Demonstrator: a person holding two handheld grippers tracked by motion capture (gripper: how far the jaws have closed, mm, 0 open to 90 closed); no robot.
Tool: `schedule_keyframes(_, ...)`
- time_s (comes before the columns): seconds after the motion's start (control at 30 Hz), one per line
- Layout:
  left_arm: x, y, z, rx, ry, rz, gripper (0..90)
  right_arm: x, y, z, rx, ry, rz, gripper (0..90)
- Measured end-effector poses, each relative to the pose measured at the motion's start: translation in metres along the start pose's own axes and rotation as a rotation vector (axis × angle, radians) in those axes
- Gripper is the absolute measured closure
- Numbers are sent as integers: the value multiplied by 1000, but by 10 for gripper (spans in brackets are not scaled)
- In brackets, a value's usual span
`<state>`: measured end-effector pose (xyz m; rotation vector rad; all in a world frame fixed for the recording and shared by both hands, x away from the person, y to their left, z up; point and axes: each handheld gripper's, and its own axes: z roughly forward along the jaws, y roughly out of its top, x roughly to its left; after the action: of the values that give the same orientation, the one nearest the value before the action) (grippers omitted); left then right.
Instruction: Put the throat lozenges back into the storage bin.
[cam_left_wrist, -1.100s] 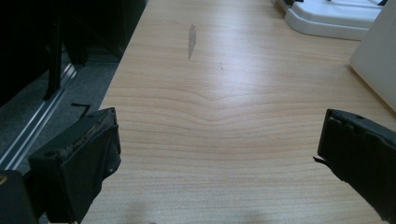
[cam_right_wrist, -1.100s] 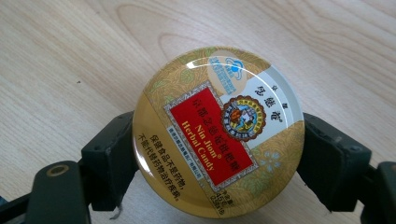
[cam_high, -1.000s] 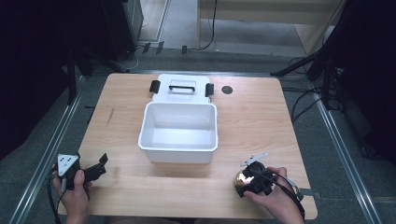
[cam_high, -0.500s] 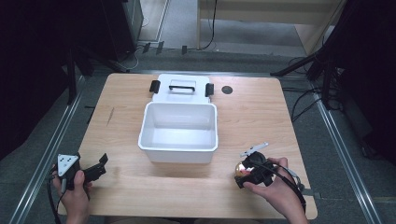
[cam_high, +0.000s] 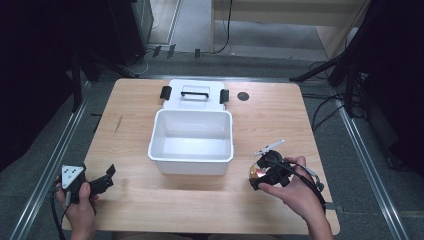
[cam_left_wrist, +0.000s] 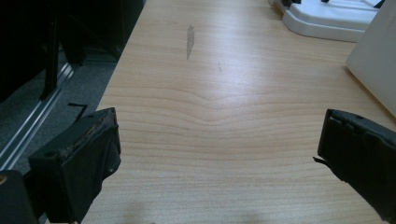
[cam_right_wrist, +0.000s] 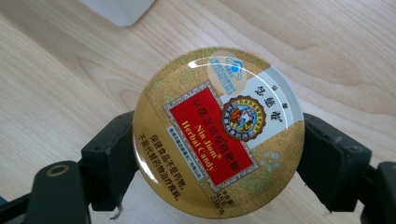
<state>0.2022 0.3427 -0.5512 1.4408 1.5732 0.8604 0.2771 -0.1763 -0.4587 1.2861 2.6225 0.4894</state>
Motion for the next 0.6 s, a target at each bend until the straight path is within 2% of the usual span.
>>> schedule_keyframes(0.27, 0, 0, 0, 0, -1, 4, 0, -5, 13, -3, -3, 18, -3, 206)
schedule_keyframes(0.6, 0, 0, 0, 1, -3, 4, 0, -11, 32, -7, 6, 4, -19, 206)
